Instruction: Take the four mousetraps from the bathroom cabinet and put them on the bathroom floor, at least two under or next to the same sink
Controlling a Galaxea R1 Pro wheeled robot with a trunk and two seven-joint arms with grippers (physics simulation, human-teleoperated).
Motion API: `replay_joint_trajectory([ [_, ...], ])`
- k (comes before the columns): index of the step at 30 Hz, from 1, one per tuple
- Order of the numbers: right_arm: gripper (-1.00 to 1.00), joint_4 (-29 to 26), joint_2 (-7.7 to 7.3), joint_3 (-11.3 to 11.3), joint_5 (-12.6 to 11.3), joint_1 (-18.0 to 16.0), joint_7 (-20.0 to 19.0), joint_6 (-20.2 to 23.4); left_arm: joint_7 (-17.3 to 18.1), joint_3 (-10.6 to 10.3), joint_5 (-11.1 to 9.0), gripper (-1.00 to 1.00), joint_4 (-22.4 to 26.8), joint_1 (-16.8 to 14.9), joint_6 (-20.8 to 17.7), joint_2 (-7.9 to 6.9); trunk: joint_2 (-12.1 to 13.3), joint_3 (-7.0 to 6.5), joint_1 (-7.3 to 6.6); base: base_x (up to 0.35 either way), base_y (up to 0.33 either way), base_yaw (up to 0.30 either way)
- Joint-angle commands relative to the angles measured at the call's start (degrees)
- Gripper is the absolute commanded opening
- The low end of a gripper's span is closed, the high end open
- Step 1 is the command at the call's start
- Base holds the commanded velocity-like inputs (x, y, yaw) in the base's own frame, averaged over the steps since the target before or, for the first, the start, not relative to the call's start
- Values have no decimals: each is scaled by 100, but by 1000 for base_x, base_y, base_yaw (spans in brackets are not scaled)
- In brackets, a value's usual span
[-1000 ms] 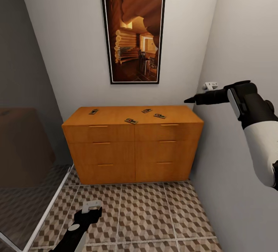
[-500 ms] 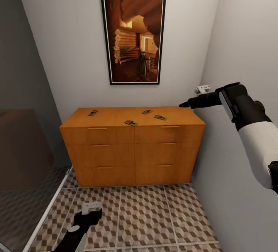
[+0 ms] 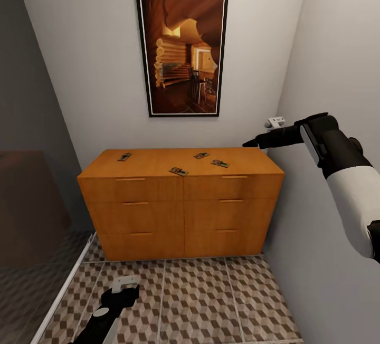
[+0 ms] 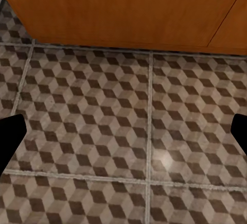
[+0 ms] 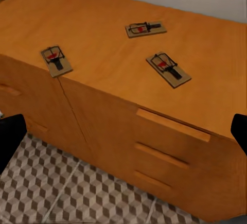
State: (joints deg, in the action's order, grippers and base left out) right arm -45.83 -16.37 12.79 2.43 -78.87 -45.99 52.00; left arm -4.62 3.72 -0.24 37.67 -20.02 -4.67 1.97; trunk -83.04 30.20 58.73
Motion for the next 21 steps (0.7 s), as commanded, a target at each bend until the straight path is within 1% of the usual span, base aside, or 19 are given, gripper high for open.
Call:
replay_joint_trajectory([
  [1,100,-5,-6,13,30,-6,-102,13,-4,15,-3,100,13,0,-34,5,-3,6,0,7,0,0],
  [3,100,-5,-7,13,46,-6,-309,13,-4,15,-3,100,13,0,-34,5,-3,6,0,3,0,0],
  [5,100,-5,-7,13,50,-6,-358,13,-4,15,-3,100,13,-1,-34,5,-3,6,0,1,0,0],
  [10,100,-5,-27,3,55,-6,-415,-13,-4,15,-3,100,13,-1,-34,5,-3,6,0,0,0,0],
  [13,100,4,-50,-26,55,-6,-420,-184,-4,15,-3,100,13,-2,-34,5,-3,6,0,0,0,0],
  [19,100,111,-75,-205,55,-6,-414,-300,-4,15,-3,100,13,1,-34,5,-3,6,0,0,0,0],
  [21,100,127,-131,-236,55,-6,-412,-327,-4,15,-3,100,9,-1,-34,5,-3,6,0,0,0,0],
])
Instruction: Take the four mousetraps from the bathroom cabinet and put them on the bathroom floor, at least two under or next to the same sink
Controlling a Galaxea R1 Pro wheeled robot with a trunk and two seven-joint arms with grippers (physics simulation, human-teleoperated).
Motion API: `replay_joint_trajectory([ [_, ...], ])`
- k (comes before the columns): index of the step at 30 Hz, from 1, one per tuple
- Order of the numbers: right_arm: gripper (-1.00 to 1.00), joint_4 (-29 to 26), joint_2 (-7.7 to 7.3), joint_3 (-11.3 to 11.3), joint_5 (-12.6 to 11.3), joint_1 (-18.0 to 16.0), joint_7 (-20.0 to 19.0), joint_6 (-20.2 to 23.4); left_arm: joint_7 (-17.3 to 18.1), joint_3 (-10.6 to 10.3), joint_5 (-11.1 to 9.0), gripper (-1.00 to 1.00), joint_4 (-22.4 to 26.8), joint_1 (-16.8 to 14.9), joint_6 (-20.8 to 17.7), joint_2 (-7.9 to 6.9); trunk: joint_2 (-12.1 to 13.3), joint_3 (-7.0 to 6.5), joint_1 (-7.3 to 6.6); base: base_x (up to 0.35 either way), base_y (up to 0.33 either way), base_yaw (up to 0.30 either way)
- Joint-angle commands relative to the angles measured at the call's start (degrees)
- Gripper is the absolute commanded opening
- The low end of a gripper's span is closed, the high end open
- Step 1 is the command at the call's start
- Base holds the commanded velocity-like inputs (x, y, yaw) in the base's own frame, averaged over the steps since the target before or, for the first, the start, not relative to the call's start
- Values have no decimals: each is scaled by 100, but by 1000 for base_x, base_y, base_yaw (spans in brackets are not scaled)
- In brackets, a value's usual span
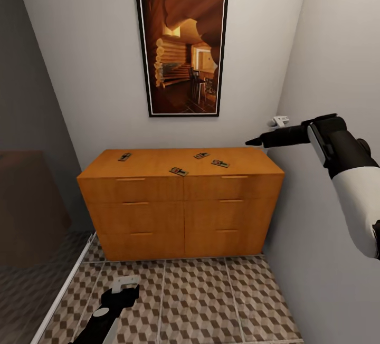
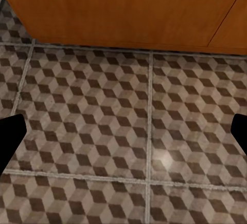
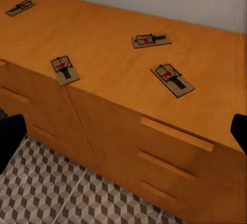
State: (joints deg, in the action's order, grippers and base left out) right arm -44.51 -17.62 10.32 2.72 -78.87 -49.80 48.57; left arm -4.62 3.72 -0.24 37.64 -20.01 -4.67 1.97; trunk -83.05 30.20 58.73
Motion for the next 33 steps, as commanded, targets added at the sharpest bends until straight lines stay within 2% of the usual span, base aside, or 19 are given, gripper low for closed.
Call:
replay_joint_trajectory([
  [1,100,1,-64,0,27,-5,-31,-5,-4,15,-3,100,9,-2,-34,5,-3,6,0,6,0,0],
  [5,100,19,-209,-16,27,-5,-37,-56,-4,15,-3,100,1,0,-34,5,-3,6,0,75,0,0],
  [8,100,124,-244,-19,27,-5,-41,-83,-4,15,-3,100,-1,1,-34,5,-3,6,0,133,0,0],
  [9,100,302,-260,-30,27,-5,-41,-242,-4,15,-3,100,-2,-2,-34,5,-3,6,0,98,0,0],
  [12,100,442,-266,-43,23,-5,-41,-495,-2,15,-3,100,-2,-1,-34,5,-3,6,0,43,0,0],
  [15,100,529,-268,-46,22,-5,-36,-569,0,15,-3,100,-2,0,-34,5,-3,6,0,14,0,0],
  [22,100,744,-268,-47,26,-5,-26,-622,3,15,-3,100,-2,-1,-34,5,-3,6,0,3,0,0],
  [33,100,788,-246,-39,27,-5,-21,-638,5,12,-3,100,-2,-3,-34,5,-3,6,0,0,0,0],
])
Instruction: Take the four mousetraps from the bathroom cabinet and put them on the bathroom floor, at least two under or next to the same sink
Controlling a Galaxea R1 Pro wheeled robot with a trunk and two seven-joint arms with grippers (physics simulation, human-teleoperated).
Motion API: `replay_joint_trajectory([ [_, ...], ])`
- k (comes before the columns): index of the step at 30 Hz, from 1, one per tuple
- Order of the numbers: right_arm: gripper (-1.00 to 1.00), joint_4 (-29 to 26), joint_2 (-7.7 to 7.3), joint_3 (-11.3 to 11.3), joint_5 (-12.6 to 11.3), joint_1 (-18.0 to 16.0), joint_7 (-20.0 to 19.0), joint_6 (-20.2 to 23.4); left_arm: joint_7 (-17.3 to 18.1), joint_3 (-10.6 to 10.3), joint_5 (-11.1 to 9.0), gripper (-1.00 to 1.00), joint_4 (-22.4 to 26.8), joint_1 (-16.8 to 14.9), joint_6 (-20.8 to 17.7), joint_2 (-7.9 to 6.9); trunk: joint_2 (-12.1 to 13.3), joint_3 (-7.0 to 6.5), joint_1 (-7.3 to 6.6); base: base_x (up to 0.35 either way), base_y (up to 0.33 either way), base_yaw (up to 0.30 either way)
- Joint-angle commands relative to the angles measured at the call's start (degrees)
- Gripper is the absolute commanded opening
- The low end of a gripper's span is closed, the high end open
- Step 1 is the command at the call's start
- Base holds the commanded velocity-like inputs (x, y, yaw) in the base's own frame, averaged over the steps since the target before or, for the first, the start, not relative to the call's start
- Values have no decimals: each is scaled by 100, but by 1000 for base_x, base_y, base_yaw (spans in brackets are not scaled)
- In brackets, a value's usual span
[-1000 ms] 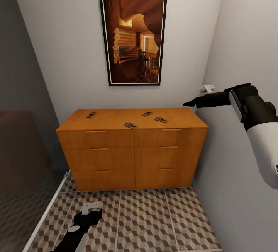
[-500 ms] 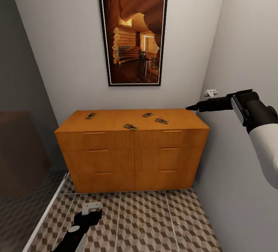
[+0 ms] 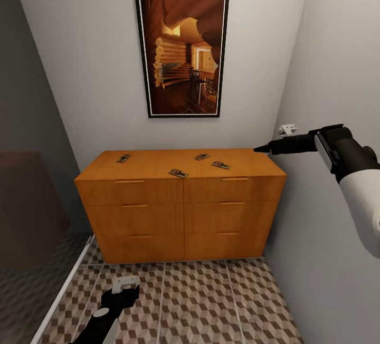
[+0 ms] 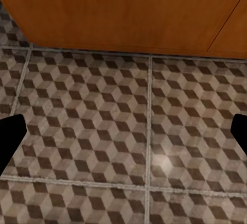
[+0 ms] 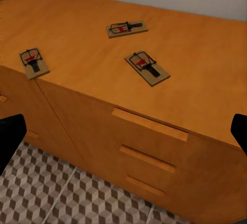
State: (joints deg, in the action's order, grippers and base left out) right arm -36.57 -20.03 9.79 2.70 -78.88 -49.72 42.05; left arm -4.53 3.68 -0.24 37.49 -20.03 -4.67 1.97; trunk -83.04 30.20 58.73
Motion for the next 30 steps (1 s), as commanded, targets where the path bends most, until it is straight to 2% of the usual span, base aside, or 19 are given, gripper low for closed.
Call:
replay_joint_trajectory([
  [1,100,-6,-4,14,29,-5,-27,14,-4,13,-3,100,13,2,-34,5,-3,6,0,0,0,0],
  [6,100,-6,-2,14,29,-5,-18,-79,-2,4,2,100,-162,0,-20,-19,-3,6,0,0,0,0],
  [8,100,-4,-1,14,29,-5,-15,-149,1,3,9,100,-434,0,85,-95,-3,6,0,0,0,0],
  [10,100,-2,-1,14,29,-5,-13,-206,3,2,13,100,-857,2,374,-222,-3,6,0,0,0,0],
  [11,100,-1,-1,14,29,-5,-11,-228,4,1,22,100,-1246,4,663,-299,-3,6,0,0,0,0],
  [12,100,-2,-1,14,29,-5,-7,-247,4,1,35,100,-1952,9,1277,-413,-3,6,0,0,0,0],
  [13,100,-3,-1,14,29,-5,-6,-251,4,1,38,100,-2216,11,1536,-457,-3,6,0,0,0,0],
  [14,100,-5,-1,14,29,-5,-5,-257,5,1,46,100,-2789,16,2124,-556,-3,6,0,0,0,0],
  [16,100,-6,-1,11,29,-5,-2,-261,5,-2,47,100,-3328,21,2767,-670,-3,6,0,0,0,0],
  [17,100,-7,-1,9,29,-5,8,-263,8,-6,50,100,-3649,36,3374,-803,-3,6,0,0,0,0],
  [19,100,-6,-1,11,29,-5,35,-264,10,-10,53,100,-3841,95,3867,-944,-3,6,0,0,0,0],
  [20,100,-5,1,12,29,-5,86,-265,11,-13,55,100,-3980,214,4235,-1084,-3,6,0,0,0,0],
  [21,100,-4,4,13,29,-5,119,-266,12,-13,56,100,-4029,292,4378,-1151,-3,6,0,0,0,0],
  [22,100,-2,14,14,29,-5,258,-266,13,-15,57,100,-4124,541,4688,-1311,-3,6,0,0,0,0],
  [24,100,8,20,14,27,-5,369,-267,13,-16,58,100,-4173,680,4848,-1405,-3,6,0,0,0,0],
  [27,100,101,31,17,23,-5,442,-272,8,-18,59,100,-4203,770,4935,-1460,-3,6,0,0,0,0],
  [30,100,247,39,21,21,-5,480,-275,9,-20,62,100,-4211,813,4974,-1424,-3,6,0,0,0,0],
])
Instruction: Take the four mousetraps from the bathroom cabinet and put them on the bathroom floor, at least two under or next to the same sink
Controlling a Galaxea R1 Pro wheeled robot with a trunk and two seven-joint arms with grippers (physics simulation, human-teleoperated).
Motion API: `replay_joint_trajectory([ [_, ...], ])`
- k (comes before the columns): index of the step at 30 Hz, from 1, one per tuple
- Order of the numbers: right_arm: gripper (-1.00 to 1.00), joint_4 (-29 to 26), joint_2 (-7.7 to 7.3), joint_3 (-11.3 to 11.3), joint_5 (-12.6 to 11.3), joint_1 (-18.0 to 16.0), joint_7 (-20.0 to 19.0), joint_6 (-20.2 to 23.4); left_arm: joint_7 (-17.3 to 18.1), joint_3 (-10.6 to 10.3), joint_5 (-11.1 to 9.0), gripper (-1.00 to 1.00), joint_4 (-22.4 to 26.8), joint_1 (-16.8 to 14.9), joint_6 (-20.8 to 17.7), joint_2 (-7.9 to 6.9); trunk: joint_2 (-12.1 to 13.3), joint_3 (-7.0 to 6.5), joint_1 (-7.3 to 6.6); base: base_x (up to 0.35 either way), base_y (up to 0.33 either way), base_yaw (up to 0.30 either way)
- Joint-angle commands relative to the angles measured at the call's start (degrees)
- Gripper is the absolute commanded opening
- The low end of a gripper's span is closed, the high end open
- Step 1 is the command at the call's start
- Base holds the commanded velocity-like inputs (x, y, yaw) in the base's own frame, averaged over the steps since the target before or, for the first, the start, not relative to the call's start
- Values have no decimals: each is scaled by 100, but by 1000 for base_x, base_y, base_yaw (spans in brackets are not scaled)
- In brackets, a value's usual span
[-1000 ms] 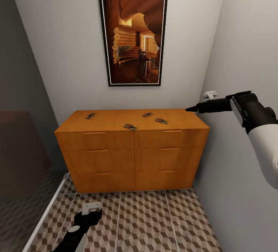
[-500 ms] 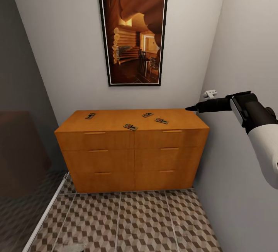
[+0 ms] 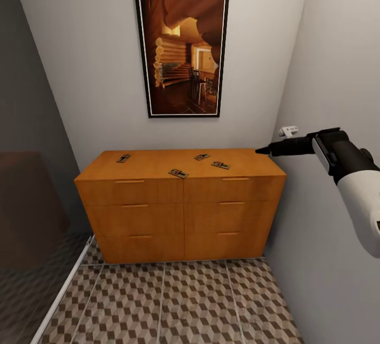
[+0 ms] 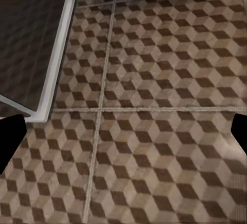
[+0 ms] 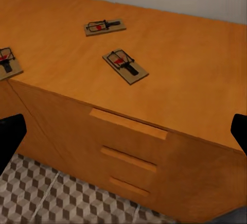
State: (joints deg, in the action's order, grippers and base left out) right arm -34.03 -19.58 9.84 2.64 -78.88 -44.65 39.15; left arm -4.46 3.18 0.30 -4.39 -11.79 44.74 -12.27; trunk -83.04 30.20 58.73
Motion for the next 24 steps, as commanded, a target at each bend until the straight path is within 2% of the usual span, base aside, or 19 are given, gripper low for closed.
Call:
replay_joint_trajectory([
  [1,100,33,-5,17,27,-4,-21,14,4,28,11,100,-22,-3,41,39,-4,6,0,0,0,0],
  [4,100,69,-3,15,26,-4,-15,13,5,27,12,100,-20,3,47,115,-4,6,0,0,0,0],
  [7,100,96,-3,17,26,-4,-11,12,3,25,14,100,-19,8,51,268,-4,6,0,0,0,0],
  [10,100,108,-2,17,26,-4,-10,11,0,25,14,100,-18,9,52,331,-4,6,0,0,0,0],
  [16,100,114,4,18,26,-4,-9,8,-8,26,14,100,-18,10,52,357,-4,6,0,15,0,0],
  [24,100,115,7,18,26,-4,-9,8,-3,25,14,100,-18,10,44,364,-4,6,0,120,0,0],
])
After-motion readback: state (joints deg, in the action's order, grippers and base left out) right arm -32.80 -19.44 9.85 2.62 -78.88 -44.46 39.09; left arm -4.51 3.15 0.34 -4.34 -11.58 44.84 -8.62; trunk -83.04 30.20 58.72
